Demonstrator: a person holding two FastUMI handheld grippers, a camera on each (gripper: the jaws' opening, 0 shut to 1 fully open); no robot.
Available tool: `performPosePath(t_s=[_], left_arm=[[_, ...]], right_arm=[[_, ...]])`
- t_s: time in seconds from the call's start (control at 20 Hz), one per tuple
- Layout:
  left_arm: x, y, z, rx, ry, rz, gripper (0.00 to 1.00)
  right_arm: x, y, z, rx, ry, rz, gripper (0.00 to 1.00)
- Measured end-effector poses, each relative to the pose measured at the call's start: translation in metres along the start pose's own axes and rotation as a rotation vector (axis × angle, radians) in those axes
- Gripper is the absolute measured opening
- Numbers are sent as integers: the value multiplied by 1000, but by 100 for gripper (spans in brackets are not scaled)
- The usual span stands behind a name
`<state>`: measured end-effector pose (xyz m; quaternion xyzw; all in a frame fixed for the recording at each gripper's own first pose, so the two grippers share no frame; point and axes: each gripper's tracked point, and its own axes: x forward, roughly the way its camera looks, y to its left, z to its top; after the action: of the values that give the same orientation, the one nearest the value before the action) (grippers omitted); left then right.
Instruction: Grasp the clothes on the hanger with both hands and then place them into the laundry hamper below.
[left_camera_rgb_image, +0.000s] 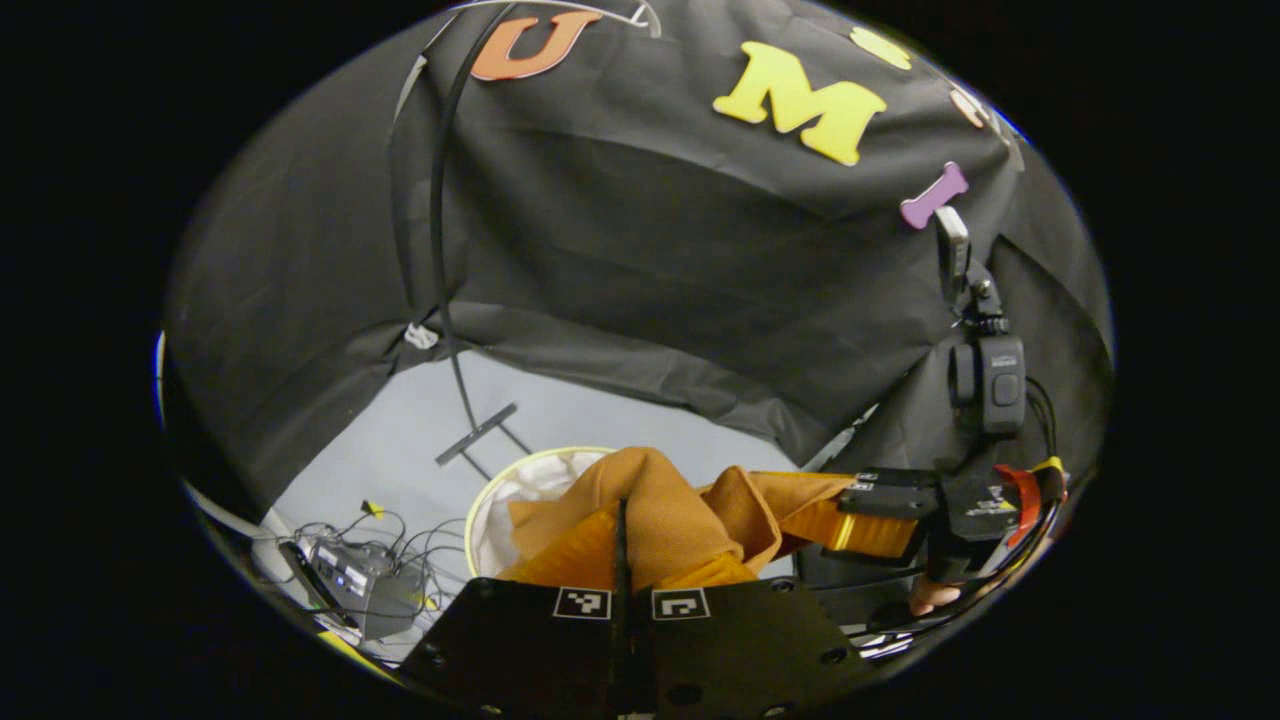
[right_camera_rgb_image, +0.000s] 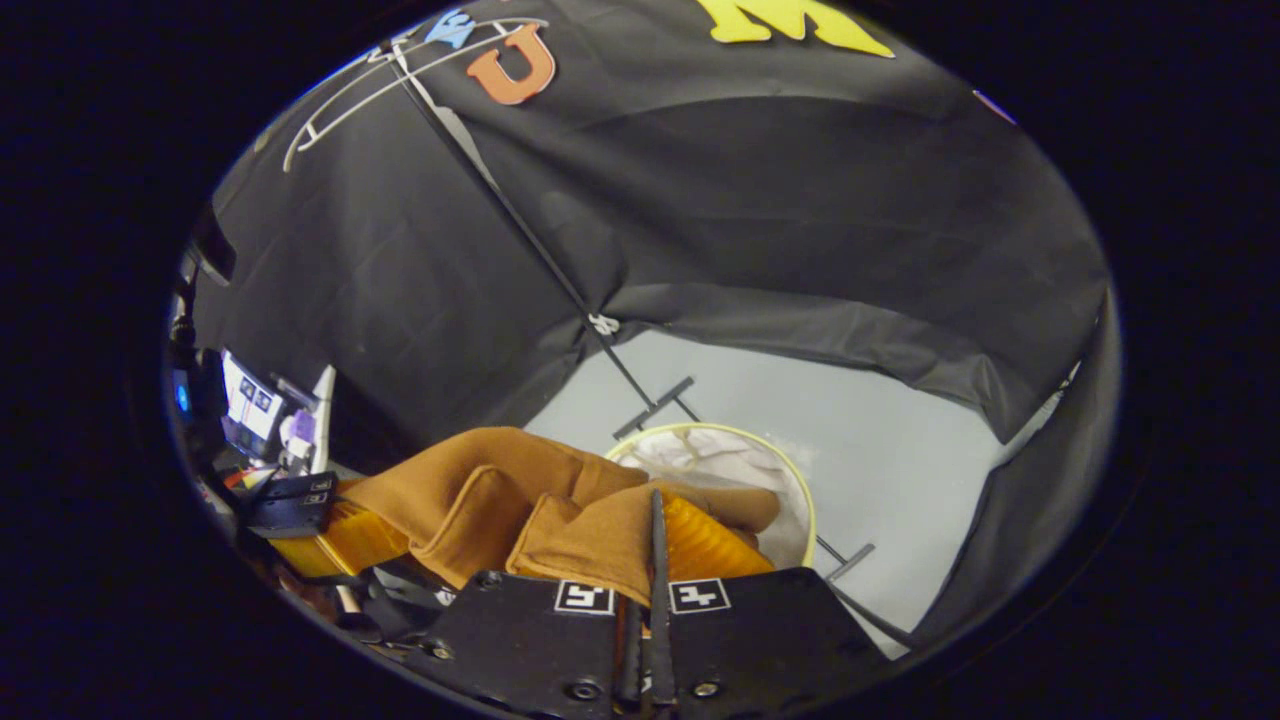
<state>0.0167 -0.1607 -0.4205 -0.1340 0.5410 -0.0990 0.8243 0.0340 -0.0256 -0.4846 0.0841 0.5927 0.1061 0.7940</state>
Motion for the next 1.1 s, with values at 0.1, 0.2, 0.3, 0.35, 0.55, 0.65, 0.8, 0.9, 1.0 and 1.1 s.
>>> performPosePath(t_s=[0.1, 0.2, 0.3, 0.35, 0.55, 0.65, 0.8, 0.9, 1.0, 1.1], left_arm=[[11, 4, -19, -10, 70, 35, 5], [10, 5, -28, -26, 113, 36, 16], [10, 6, -29, -28, 109, 15, 39], [4, 10, -29, -24, 104, 7, 51], [-37, 31, -31, 3, 75, 23, 78], [-55, 36, -31, 35, 69, 29, 78], [-84, 41, -24, 113, 26, 29, 99], [-106, 39, -9, 161, -43, 21, 100], [-135, 31, 7, 201, -129, 0, 96], [-172, 20, 28, 241, -234, -27, 95]], right_arm=[[4, -10, -8, -30, 27, -47, 7], [-7, -5, -9, -24, 19, -53, 8], [-22, -4, -6, 4, -24, -70, 23], [-28, -10, -8, 20, -46, -87, 32], [-70, -11, -15, 88, -157, -153, 44], [-93, -14, -25, 128, -211, -196, 49], [-135, -5, -42, 154, -301, -264, 60], [-165, 2, -45, 136, -386, -331, 60], [-206, 17, -43, 136, -499, -387, 60], [-250, 28, -43, 130, -625, -409, 60]])
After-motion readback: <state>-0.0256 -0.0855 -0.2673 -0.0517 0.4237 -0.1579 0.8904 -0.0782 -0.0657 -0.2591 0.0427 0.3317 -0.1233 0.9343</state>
